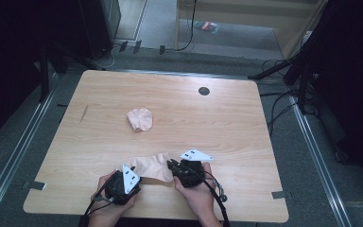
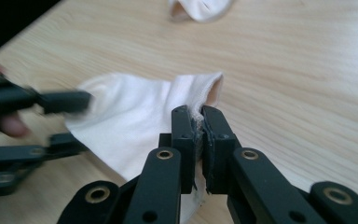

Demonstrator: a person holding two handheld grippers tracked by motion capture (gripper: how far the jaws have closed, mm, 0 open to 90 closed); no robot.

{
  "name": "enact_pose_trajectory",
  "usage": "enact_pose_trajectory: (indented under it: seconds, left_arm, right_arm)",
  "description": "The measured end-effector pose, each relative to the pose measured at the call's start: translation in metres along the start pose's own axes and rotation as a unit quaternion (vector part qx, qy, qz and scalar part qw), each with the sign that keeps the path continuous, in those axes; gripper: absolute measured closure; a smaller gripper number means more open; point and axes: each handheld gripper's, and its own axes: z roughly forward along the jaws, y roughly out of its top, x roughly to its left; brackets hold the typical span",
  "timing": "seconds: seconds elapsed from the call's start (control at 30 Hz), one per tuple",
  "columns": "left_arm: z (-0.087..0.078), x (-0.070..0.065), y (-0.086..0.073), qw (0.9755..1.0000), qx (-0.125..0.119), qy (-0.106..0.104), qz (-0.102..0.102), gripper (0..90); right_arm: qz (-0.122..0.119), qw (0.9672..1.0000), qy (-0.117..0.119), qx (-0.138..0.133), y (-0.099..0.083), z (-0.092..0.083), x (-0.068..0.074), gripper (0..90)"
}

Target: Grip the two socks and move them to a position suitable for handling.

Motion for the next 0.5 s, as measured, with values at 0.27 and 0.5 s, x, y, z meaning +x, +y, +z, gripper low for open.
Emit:
enact_pose_trajectory:
  seconds: [0.27, 0.5]
  left_arm:
    - [-0.005, 0.029, -0.002, 0.9795, -0.052, -0.140, -0.135, 29.3]
    - [0.002, 0.068, -0.008, 0.9751, -0.048, -0.085, -0.199, 44.0]
  right_arm:
    - [-0.028, 0.9995, -0.015, 0.005, -0.003, 0.001, -0.012, 85.7]
    - [-0.035, 0.9991, -0.019, 0.014, -0.005, 0.004, -0.013, 85.0]
